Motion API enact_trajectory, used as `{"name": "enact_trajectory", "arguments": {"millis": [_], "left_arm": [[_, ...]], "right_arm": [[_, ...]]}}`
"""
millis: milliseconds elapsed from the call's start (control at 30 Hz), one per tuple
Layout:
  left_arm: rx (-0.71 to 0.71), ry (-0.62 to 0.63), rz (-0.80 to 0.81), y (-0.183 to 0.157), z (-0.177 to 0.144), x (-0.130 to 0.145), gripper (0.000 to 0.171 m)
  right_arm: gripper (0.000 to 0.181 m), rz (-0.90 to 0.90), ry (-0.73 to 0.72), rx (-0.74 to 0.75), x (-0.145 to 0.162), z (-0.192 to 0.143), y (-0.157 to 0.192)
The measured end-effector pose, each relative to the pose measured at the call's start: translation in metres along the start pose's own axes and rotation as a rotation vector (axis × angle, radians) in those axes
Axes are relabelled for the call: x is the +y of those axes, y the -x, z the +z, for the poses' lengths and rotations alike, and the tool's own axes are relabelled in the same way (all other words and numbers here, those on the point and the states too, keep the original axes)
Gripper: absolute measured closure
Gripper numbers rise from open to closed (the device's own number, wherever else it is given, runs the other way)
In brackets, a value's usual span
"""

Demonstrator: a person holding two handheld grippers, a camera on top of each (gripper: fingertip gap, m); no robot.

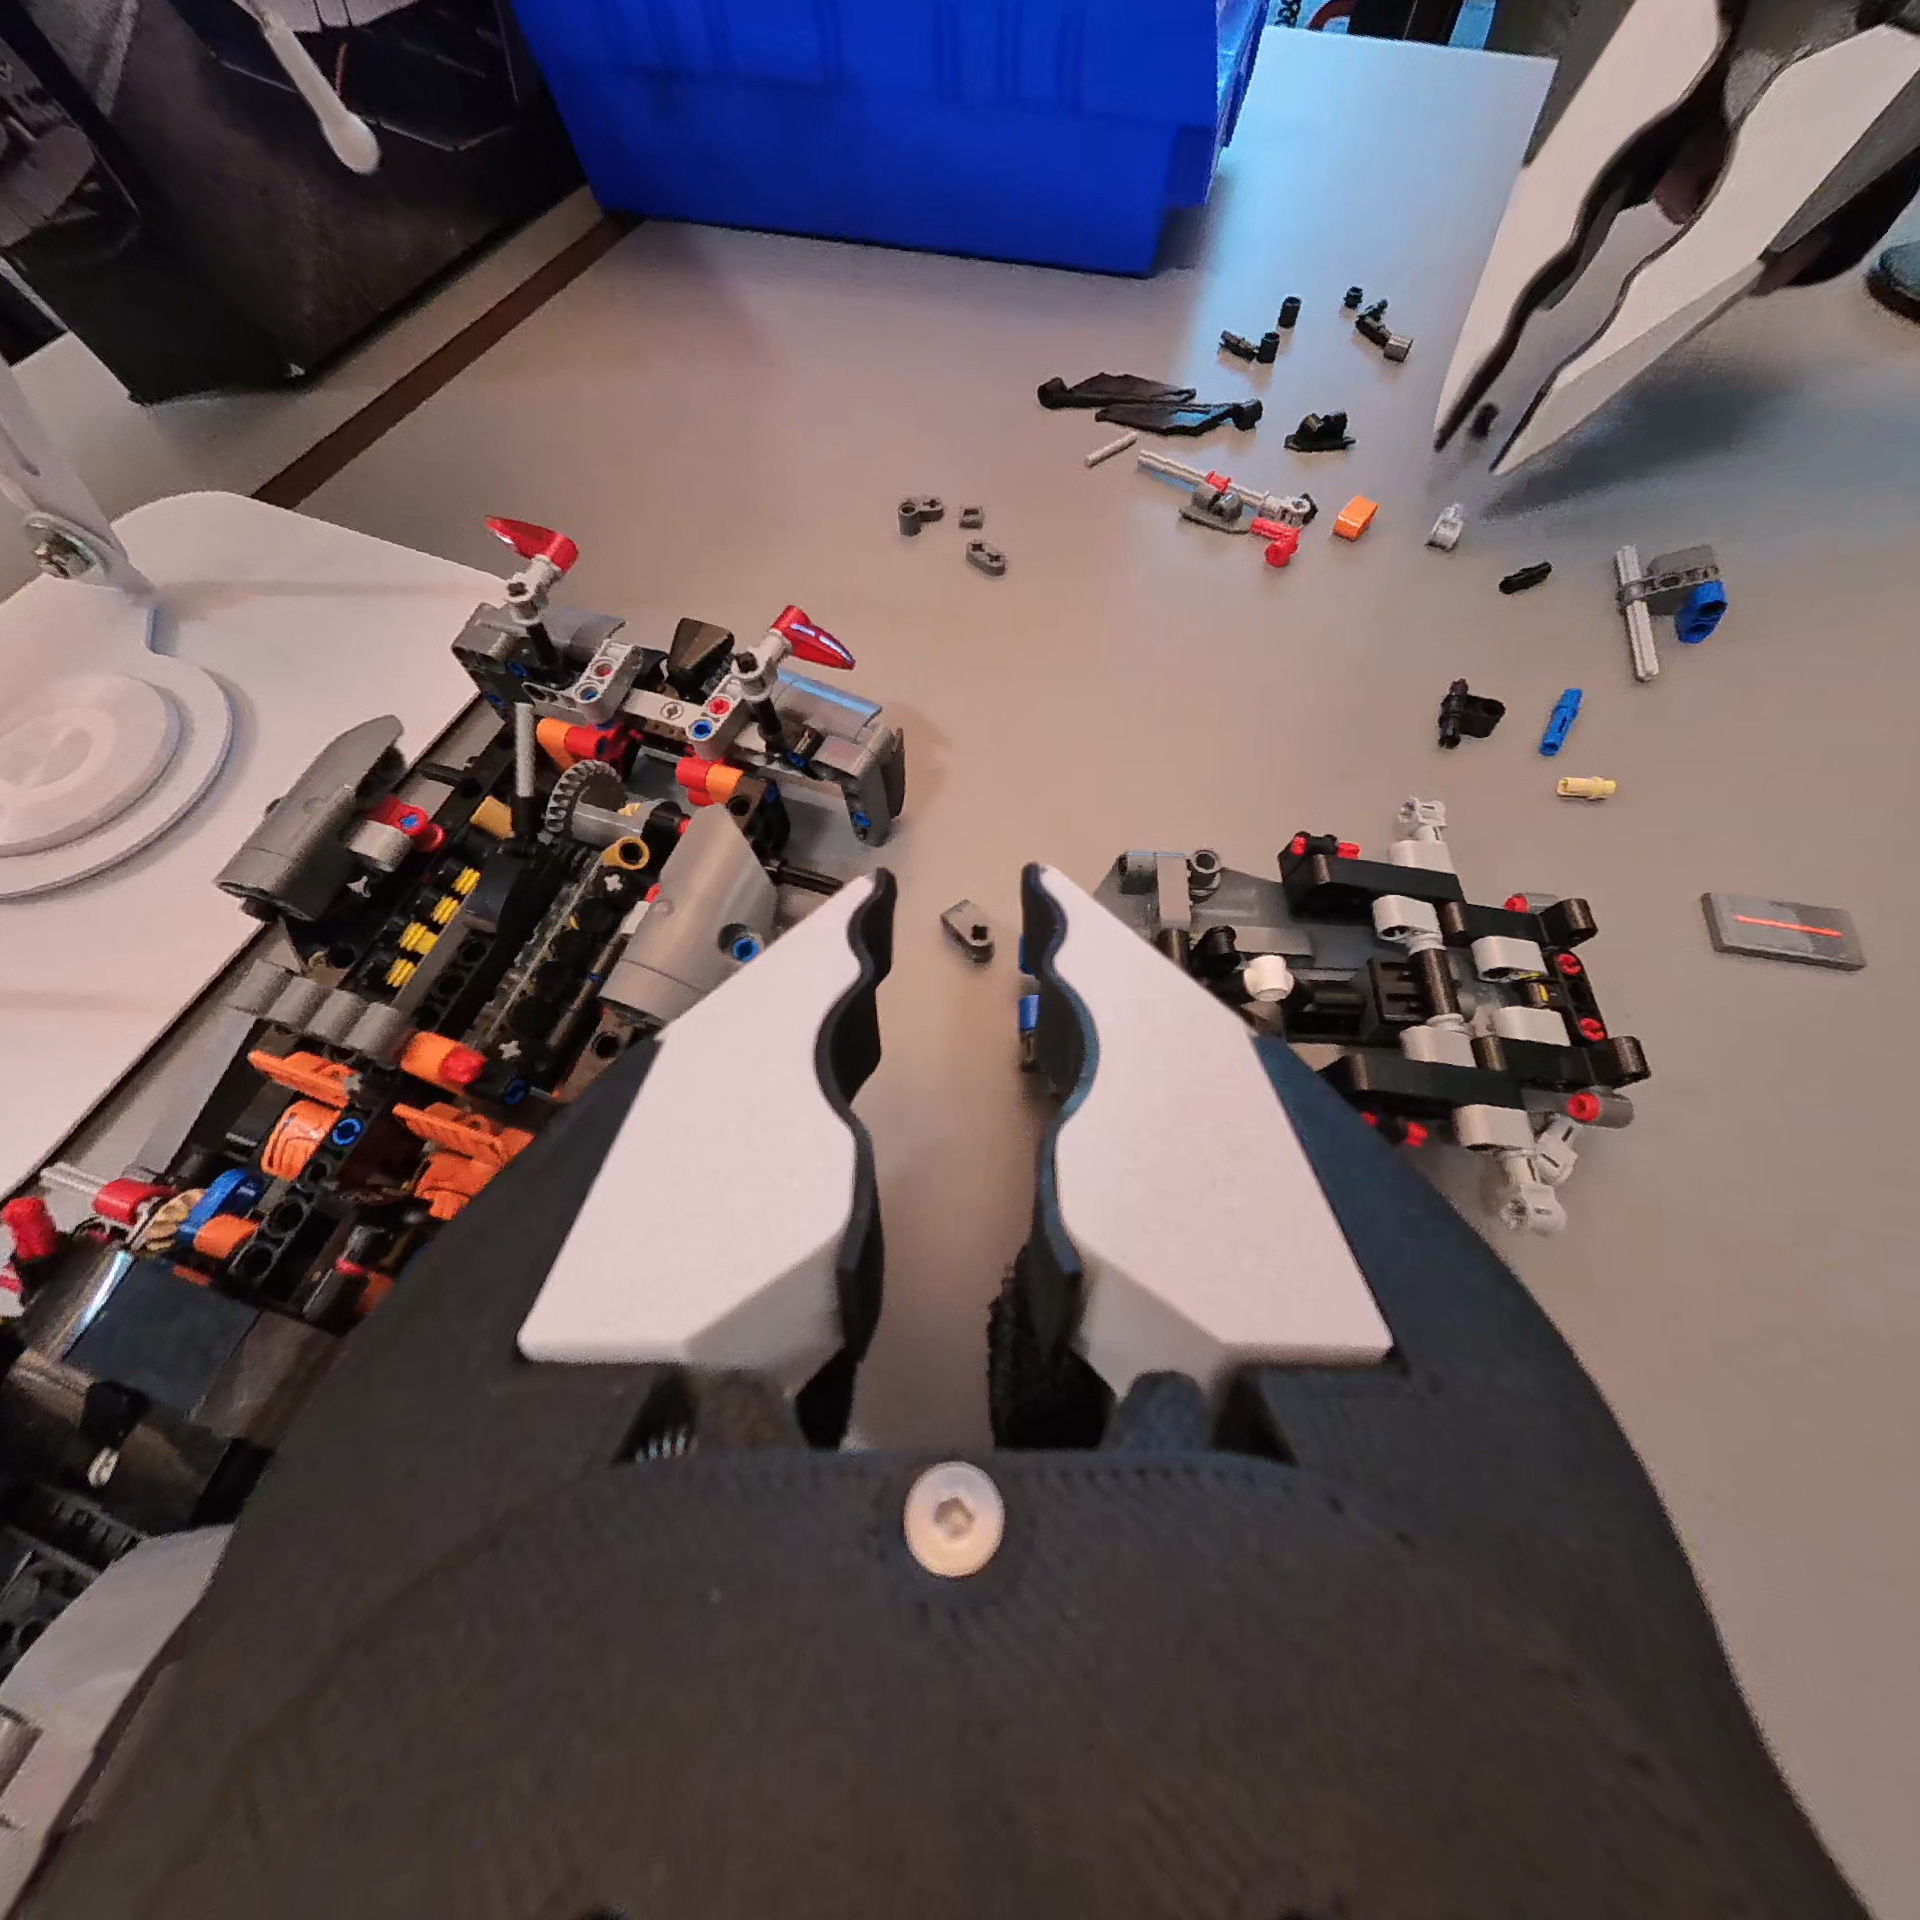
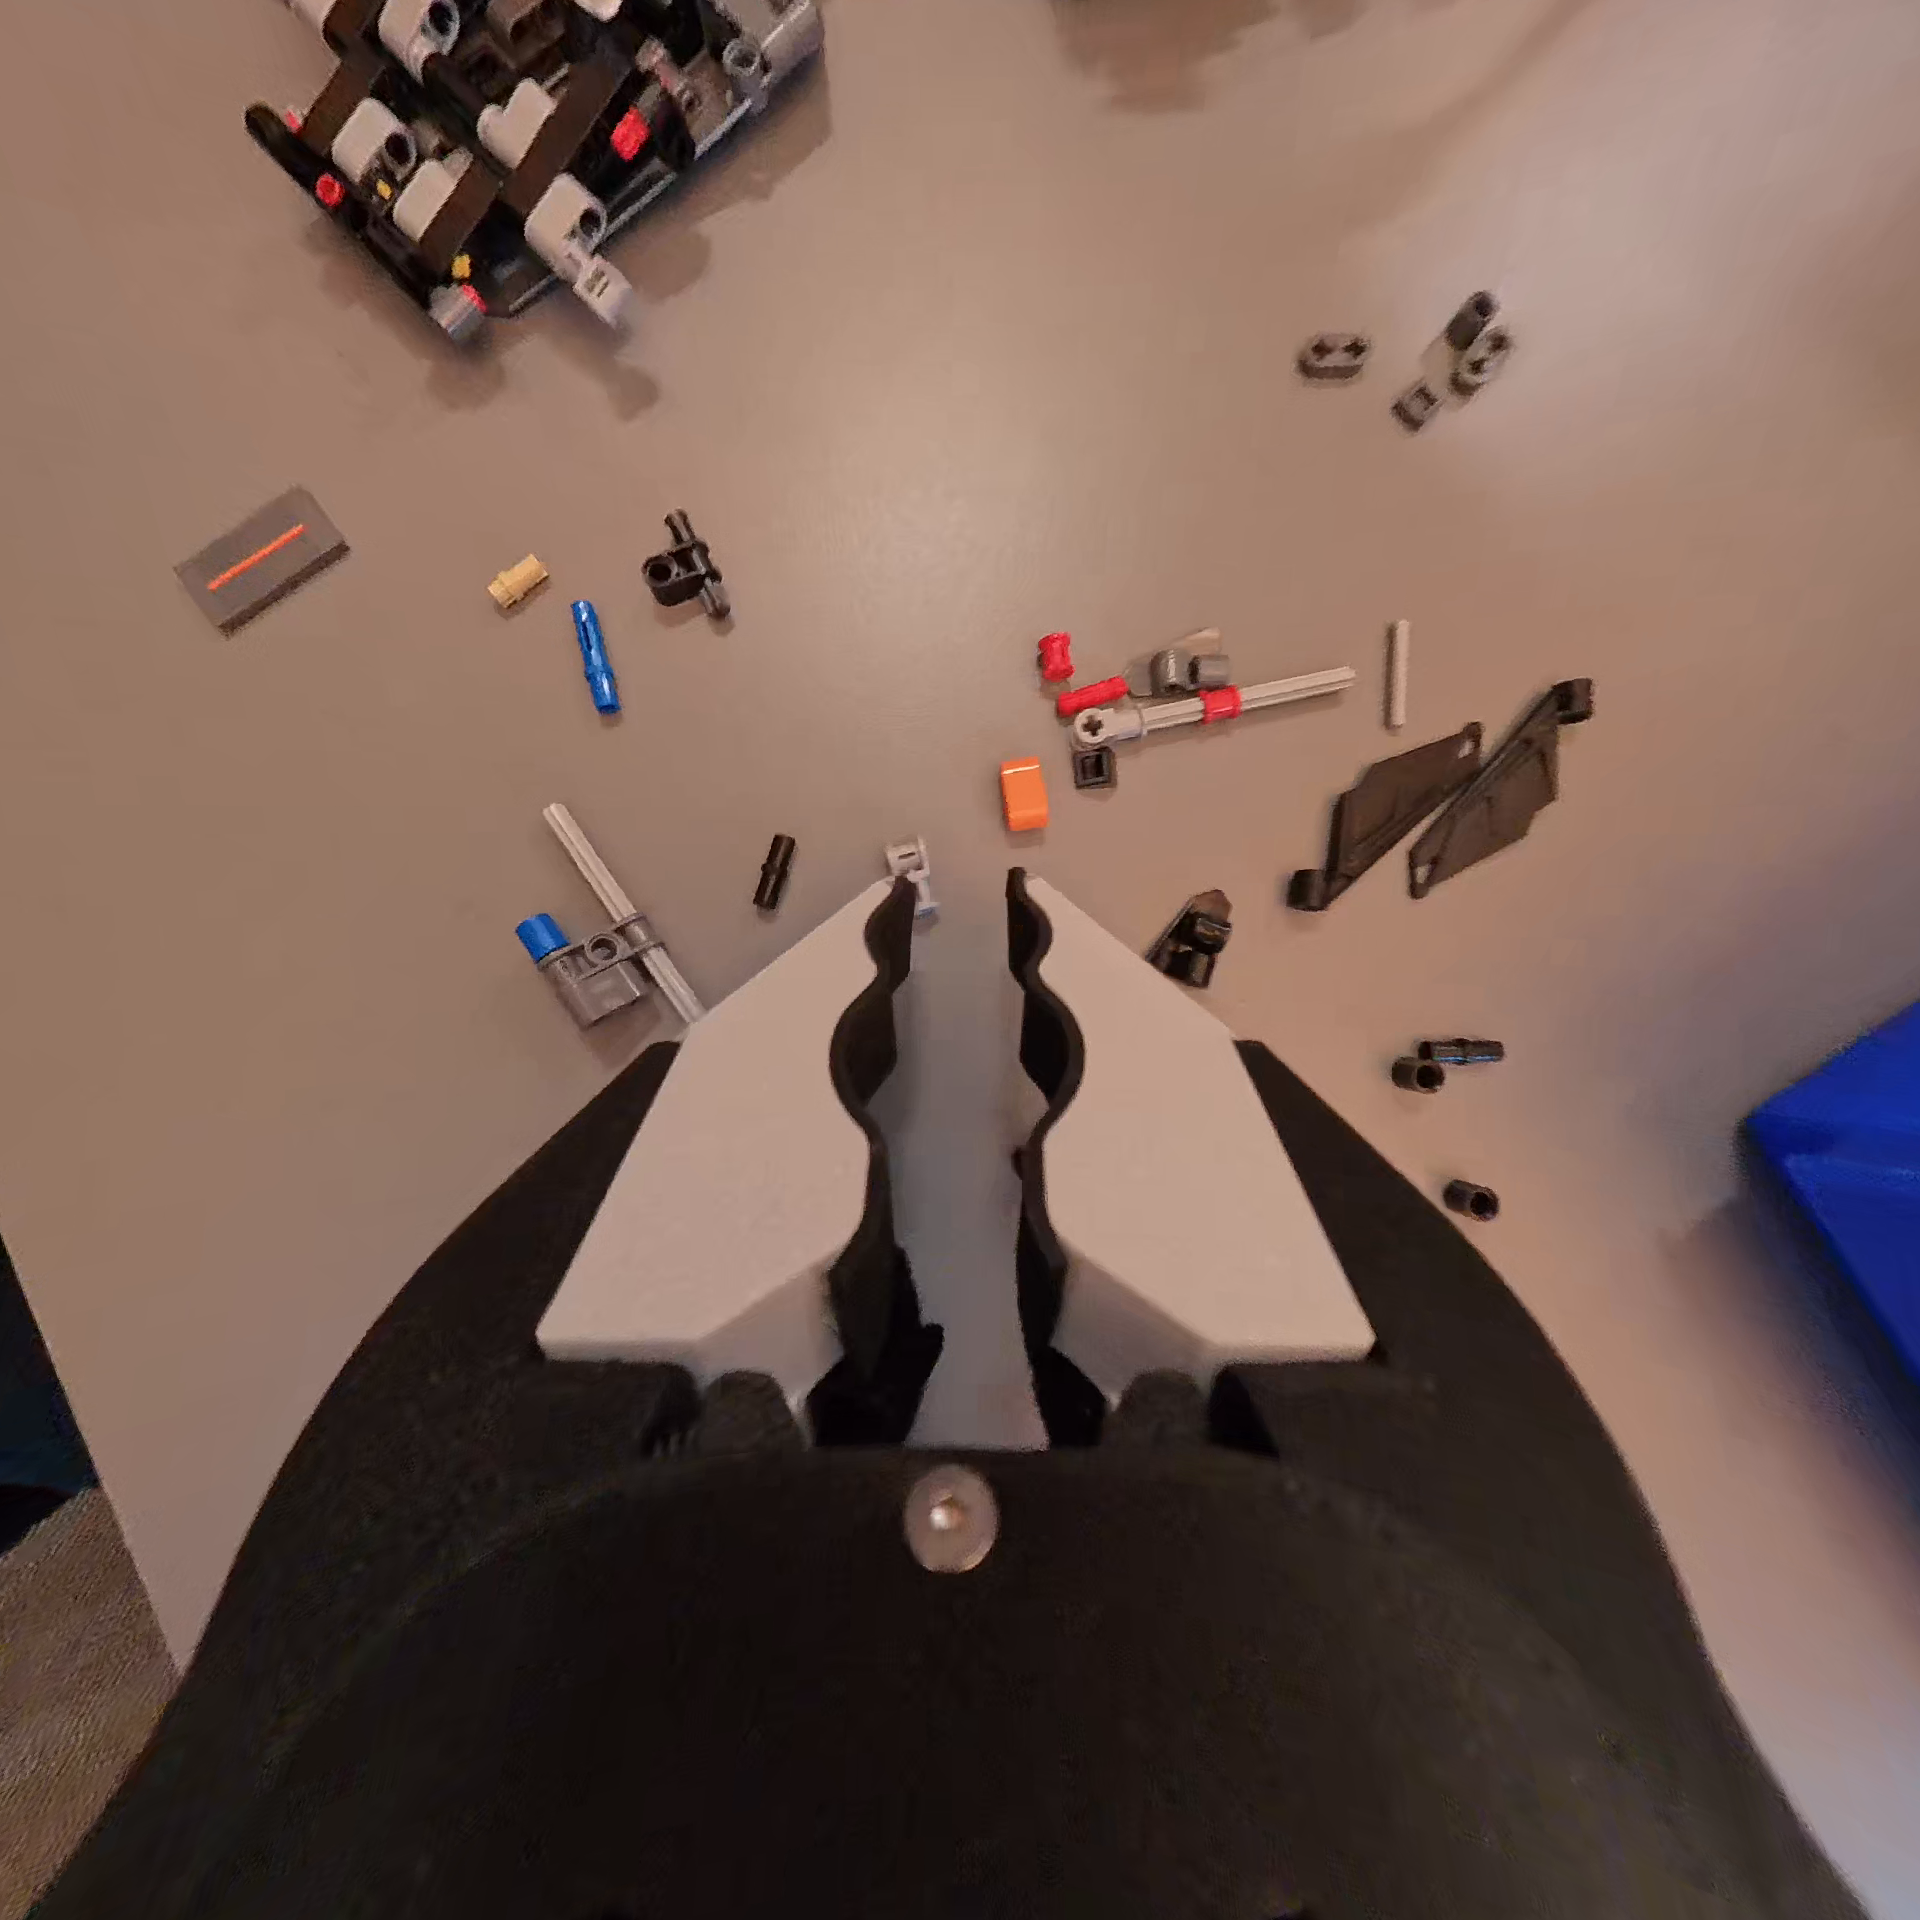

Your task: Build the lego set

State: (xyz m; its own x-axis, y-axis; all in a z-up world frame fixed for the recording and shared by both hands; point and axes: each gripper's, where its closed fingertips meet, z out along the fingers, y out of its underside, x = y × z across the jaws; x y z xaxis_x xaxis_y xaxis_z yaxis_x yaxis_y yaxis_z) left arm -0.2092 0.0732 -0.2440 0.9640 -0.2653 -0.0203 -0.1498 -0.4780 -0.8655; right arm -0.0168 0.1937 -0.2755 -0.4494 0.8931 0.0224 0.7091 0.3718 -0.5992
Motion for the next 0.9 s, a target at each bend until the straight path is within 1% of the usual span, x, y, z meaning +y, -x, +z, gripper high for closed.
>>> {"name": "enact_trajectory", "arguments": {"millis": [67, 133, 233, 333, 400, 500, 767, 800, 900], "left_arm": [[-0.001, -0.013, -0.01, 0.002, -0.002, -0.002, 0.149], [-0.001, -0.017, -0.014, 0.003, -0.003, -0.003, 0.149], [-0.001, -0.011, -0.006, 0.001, -0.002, -0.002, 0.149], [-0.005, -0.005, 0.004, 0.0, -0.002, -0.001, 0.149], [-0.002, -0.007, 0.002, 0.0, -0.002, -0.001, 0.149], [0.0, -0.002, 0.003, 0.001, -0.002, 0.001, 0.149], [-0.007, -0.002, 0.005, 0.003, -0.005, 0.001, 0.149], [-0.007, -0.005, 0.003, 0.004, -0.005, 0.001, 0.149], [-0.009, -0.007, 0.001, 0.004, -0.006, 0.0, 0.149]], "right_arm": [[0.158, 0.019, -0.028, 0.035, -0.008, -0.002, -0.009], [0.148, 0.05, -0.056, 0.065, -0.017, 0.001, -0.02], [0.148, 0.085, -0.044, 0.08, -0.023, 0.015, -0.034], [0.149, 0.103, -0.016, 0.062, -0.024, 0.03, -0.037], [0.15, 0.107, 0.012, 0.072, -0.022, 0.037, -0.038], [0.168, 0.089, 0.02, 0.084, -0.022, 0.04, -0.037], [0.169, 0.103, 0.012, 0.092, -0.015, 0.031, -0.036], [0.176, 0.099, 0.013, 0.097, -0.014, 0.028, -0.036], [0.176, 0.097, 0.021, 0.107, -0.009, 0.02, -0.035]]}}
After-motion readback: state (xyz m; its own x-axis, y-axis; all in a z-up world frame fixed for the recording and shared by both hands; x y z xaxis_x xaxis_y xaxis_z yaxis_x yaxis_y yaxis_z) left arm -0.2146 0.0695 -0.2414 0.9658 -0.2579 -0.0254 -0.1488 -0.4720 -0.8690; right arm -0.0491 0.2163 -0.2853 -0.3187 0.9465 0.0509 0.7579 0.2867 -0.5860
